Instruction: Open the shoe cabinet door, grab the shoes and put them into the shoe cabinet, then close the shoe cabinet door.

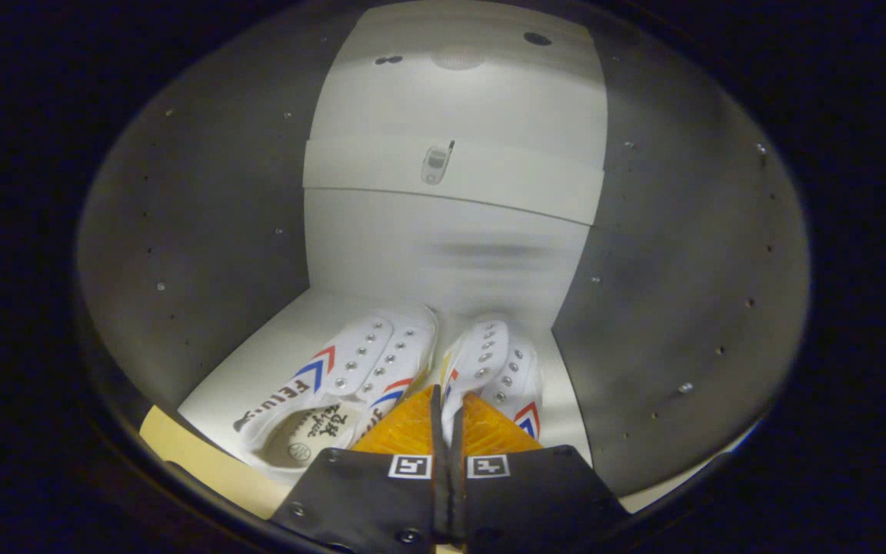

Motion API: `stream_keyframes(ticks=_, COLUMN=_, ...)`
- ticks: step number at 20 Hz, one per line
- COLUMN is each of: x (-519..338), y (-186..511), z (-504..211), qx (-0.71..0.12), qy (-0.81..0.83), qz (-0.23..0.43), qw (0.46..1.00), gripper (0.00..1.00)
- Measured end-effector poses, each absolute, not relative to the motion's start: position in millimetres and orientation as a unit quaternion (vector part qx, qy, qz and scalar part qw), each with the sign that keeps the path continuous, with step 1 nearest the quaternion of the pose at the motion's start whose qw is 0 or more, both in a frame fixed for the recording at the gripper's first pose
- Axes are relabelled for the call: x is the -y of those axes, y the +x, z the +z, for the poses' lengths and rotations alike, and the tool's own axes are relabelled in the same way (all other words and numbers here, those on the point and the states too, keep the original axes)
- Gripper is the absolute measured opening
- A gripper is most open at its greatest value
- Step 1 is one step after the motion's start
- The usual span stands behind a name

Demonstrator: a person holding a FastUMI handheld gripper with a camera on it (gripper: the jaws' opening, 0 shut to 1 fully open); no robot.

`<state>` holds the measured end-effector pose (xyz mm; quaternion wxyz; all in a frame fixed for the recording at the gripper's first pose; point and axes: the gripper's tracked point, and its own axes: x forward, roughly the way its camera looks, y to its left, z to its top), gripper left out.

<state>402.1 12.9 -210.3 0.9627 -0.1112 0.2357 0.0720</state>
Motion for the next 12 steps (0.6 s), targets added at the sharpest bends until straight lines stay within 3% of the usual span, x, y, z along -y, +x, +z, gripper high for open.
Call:
stream_keyframes(ticks=9, x=-7, y=422, z=-221, qx=-0.237, qy=-0.110, qz=0.066, qw=0.963, gripper=0.05)
stream_keyframes(ticks=12, x=-3, y=414, z=-214, qx=-0.229, qy=-0.102, qz=0.050, qw=0.967, gripper=0.13)
